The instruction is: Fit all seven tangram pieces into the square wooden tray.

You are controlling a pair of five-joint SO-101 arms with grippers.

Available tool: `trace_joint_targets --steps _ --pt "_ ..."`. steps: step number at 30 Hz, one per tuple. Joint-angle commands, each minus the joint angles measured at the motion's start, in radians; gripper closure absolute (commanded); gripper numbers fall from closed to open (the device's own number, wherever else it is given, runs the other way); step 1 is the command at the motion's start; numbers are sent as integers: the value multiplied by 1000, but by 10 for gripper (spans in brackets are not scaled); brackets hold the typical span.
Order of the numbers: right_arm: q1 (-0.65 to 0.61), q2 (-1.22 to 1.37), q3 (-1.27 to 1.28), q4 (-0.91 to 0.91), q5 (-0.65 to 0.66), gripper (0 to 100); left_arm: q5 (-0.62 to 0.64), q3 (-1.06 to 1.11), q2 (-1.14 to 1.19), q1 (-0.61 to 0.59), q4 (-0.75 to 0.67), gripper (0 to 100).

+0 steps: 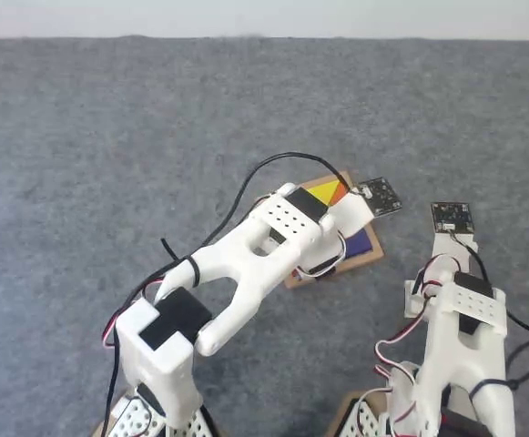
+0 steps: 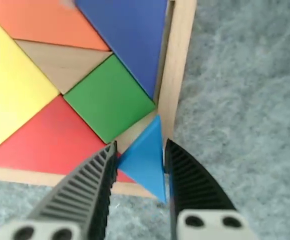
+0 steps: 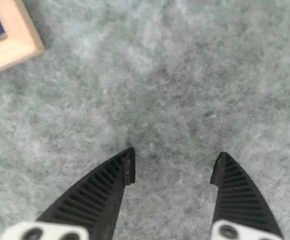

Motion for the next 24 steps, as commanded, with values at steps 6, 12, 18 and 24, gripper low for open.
trace_joint_targets --steps 6,12,18,24 --pt "-7 -35 -20 -16 6 735 -17 -10 -12 -8 -20 776" --pt "-7 -35 -20 -16 6 735 -52 -12 -11 -18 -20 772" --pt "-7 -35 -20 -16 6 735 -80 -45 -8 -107 -15 772" --pt "-7 -35 -20 -15 6 735 -77 -62 -43 -144 31 772"
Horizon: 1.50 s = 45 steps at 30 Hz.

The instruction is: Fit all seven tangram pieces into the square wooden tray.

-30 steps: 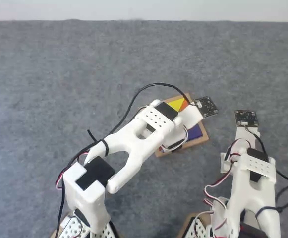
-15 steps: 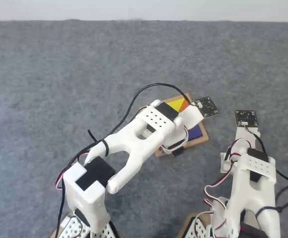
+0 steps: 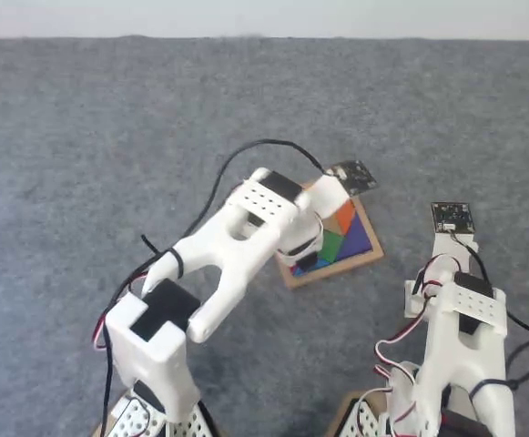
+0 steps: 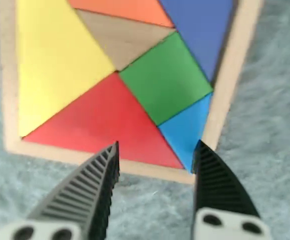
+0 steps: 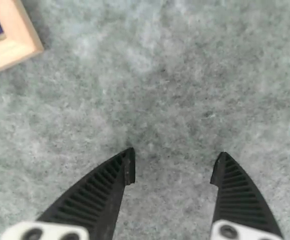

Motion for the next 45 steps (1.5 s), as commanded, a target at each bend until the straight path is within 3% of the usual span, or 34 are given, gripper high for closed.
trace_joint_targets --steps 1,9,13,23,36,43,45 --pt "-8 -35 -20 -15 6 735 -6 -51 -49 -21 32 772" --pt "-8 -35 -20 -15 6 735 -5 -50 -51 -78 26 772" --pt "-10 -35 -20 -16 6 735 -9 16 -54 -115 -54 772" --pt "-10 -35 -20 -16 6 735 -3 77 -63 -84 -89 772" --pt "-10 -35 -20 -16 6 735 31 -73 -57 -49 34 772" --pt "-10 -35 -18 -16 6 735 34 35 -52 15 -37 772" --pt "-10 -35 -18 -15 6 735 84 48 -66 2 -48 773"
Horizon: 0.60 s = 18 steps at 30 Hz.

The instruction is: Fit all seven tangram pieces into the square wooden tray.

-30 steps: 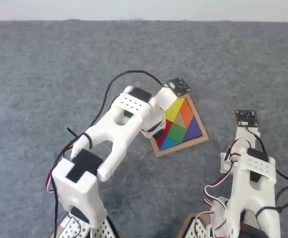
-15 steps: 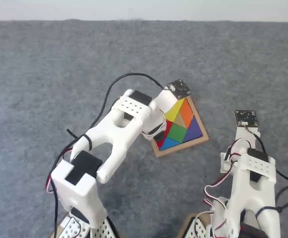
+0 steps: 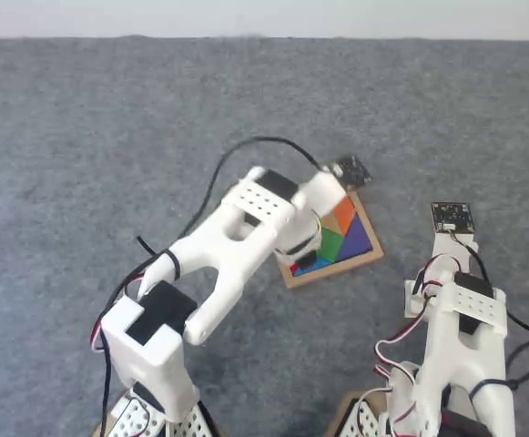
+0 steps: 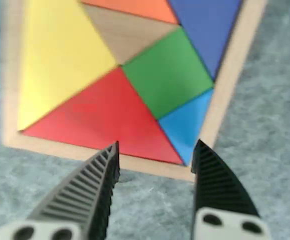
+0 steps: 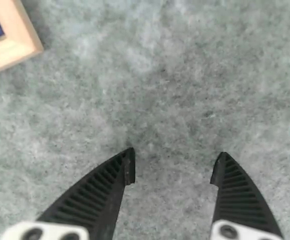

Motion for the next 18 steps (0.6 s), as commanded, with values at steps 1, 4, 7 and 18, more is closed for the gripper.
trace_joint_targets --steps 1,4,7,18 --pt "-10 -35 -18 -12 6 736 107 4 -57 -21 -32 776" --pt "-10 -35 -18 -7 6 764 219 -2 -157 -87 -23 844" --pt "-10 -41 -18 -7 -2 902 292 50 -333 -124 -12 929" --pt "-13 -257 -40 99 -66 991 370 895 -1128 -167 -436 986"
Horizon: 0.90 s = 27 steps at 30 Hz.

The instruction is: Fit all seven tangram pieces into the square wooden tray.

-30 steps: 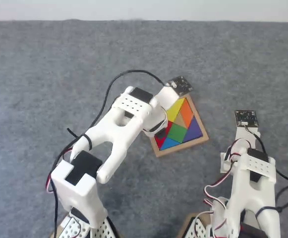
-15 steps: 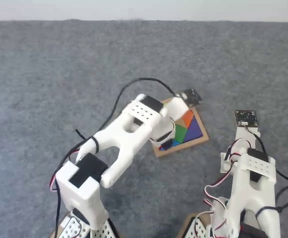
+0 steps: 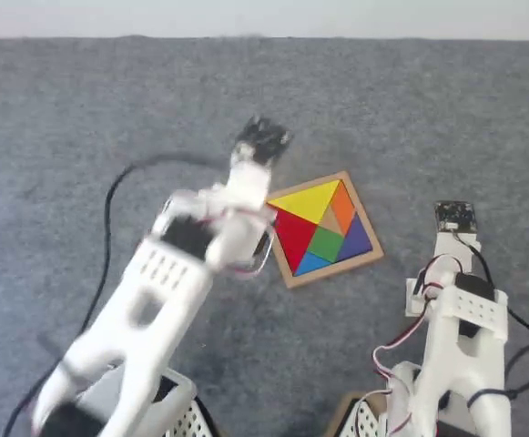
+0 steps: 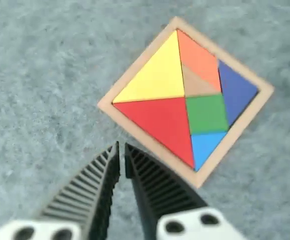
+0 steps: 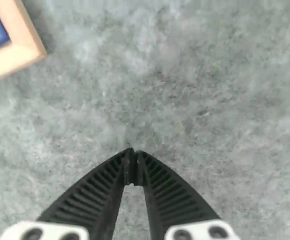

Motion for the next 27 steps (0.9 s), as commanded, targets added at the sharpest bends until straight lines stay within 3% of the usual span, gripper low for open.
trace_joint_targets --steps 1,7,13,17,23,27 --pt "-18 -232 -31 77 -41 991 0 381 -338 -60 -224 986" --pt "-174 -685 110 242 -35 990 -3 578 -600 -184 -253 986" --pt "-223 -1164 333 364 129 989 -6 800 -830 -275 -256 985" --pt "-220 -1133 371 369 140 989 -8 883 -1010 -350 -227 985" --pt "-220 -1133 457 343 144 989 -8 878 -1229 -442 -17 985" --pt "-219 -1167 453 367 144 990 -8 875 -1254 -506 127 985"
